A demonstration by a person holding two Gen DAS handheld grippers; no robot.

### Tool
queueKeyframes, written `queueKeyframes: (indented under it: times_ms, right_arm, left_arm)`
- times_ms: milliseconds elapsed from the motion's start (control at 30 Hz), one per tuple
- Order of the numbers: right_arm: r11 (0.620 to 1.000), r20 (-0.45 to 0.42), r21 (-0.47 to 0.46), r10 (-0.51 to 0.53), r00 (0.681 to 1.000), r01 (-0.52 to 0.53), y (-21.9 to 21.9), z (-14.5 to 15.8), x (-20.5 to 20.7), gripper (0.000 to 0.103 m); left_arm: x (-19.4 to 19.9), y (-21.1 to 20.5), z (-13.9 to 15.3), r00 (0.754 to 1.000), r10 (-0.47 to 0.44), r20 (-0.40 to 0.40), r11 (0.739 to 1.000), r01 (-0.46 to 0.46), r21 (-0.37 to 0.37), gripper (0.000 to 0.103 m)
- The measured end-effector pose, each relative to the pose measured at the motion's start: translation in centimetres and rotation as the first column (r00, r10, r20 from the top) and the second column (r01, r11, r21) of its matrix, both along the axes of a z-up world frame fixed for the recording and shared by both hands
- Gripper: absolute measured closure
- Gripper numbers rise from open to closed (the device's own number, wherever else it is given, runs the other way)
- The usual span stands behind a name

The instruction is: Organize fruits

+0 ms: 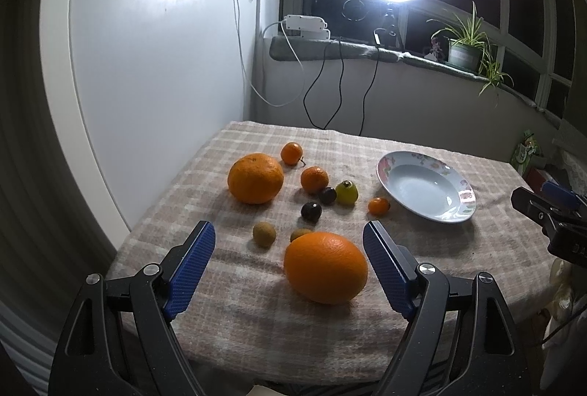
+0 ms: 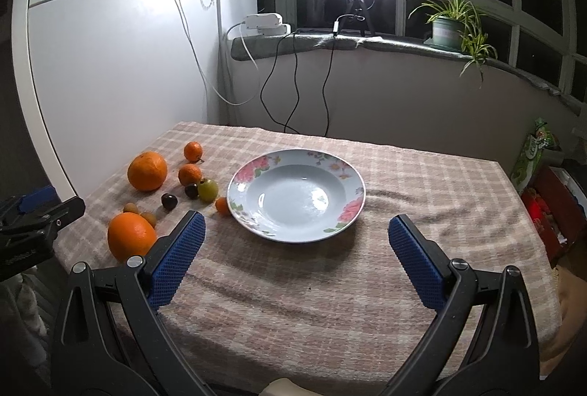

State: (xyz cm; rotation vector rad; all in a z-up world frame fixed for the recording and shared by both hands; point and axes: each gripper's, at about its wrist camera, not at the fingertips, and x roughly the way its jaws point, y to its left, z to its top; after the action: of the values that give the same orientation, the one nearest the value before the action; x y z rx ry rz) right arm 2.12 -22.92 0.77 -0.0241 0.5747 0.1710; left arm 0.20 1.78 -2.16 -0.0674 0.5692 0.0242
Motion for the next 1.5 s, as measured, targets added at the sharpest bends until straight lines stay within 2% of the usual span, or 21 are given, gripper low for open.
queueKeyframes:
  times_ms: [533, 867, 1133, 1367, 1500]
  right_arm:
    - [0.993, -0.06, 0.06, 0.106, 0.993, -0.103, 1.9, -1.3, 1.4, 0.001]
    - [0.961, -0.136, 0.198, 0.223, 0.965, -0.194, 3.2, -2.5, 2.9, 0.001]
    - [0.918, -0.183, 0.283, 0.338, 0.923, -0.28, 5.3, -3.4, 4.2, 0.007]
    - [0.866, -0.254, 0.378, 0.438, 0.862, -0.328, 7.3, -4.8, 5.7, 0.017]
    - [0.837, -0.284, 0.419, 0.489, 0.825, -0.352, 8.4, -5.5, 6.5, 0.019]
  left_arm:
    - [0.8, 0.4, -1.3, 0.999, -0.015, -0.032, 1.0, 0.014, -0.027, 0.02]
    - [1.2, 0.5, -2.5, 0.997, -0.05, -0.066, 0.997, 0.046, -0.062, 0.021]
    - [1.6, 0.8, -3.6, 0.991, -0.091, -0.095, 0.989, 0.079, -0.122, 0.023]
    - [1.8, 1.1, -4.5, 0.982, -0.15, -0.118, 0.967, 0.121, -0.225, 0.028]
    - [2.1, 1.4, -5.0, 0.977, -0.168, -0.134, 0.954, 0.127, -0.272, 0.031]
